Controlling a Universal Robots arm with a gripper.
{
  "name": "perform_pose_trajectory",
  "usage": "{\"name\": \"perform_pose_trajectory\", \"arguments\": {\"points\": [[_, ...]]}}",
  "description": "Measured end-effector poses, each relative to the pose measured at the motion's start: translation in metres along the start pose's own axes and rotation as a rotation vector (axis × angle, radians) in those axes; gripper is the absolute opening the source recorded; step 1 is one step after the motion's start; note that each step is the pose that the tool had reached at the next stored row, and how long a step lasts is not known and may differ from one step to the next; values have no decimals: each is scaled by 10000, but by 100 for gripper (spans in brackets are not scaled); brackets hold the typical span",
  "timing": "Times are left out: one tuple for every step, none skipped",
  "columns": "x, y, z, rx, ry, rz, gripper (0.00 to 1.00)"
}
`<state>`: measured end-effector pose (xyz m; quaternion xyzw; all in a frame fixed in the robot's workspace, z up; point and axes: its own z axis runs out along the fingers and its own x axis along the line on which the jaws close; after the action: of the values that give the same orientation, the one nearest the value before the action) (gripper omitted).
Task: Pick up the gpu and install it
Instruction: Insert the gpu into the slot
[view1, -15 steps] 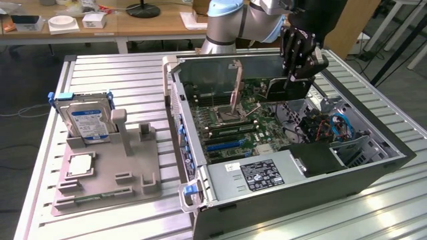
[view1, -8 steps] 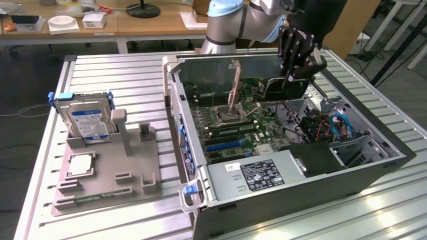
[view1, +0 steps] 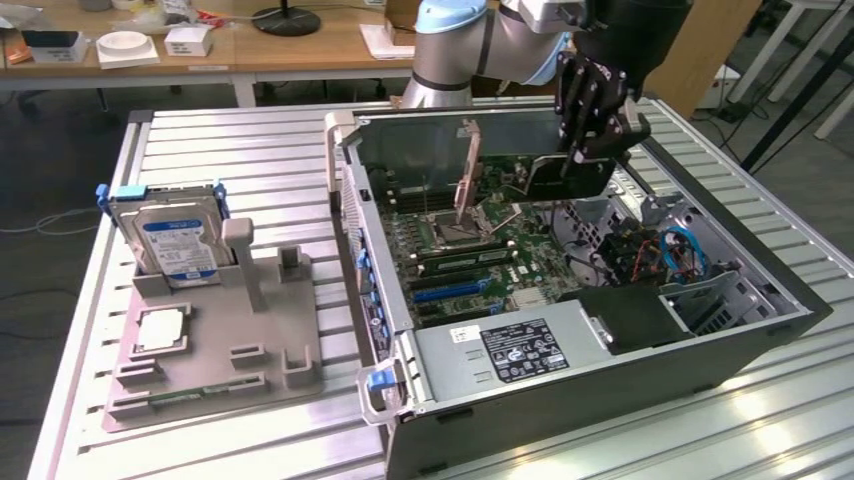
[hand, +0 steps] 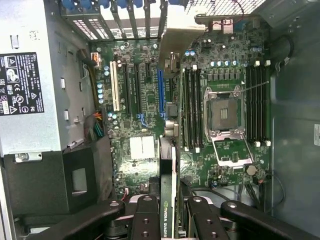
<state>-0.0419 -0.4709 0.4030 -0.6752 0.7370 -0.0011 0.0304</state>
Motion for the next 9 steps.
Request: {"name": "perform_pose_trajectory", "arguments": {"points": [[1,1,9,0,-3,1,26],[1,1,19,0,-7,0,26],[2,2,29,-2,-19,0,26],[2,3,38,-3,-33,1,26],[3,4,50,-3,-46,1,26],[3,5,61,-4,-49,-1,26],[4,5,74,-4,-51,-5,26],[4,6,85,-5,-51,-13,26],[5,8,96,-6,-51,-21,26]]}}
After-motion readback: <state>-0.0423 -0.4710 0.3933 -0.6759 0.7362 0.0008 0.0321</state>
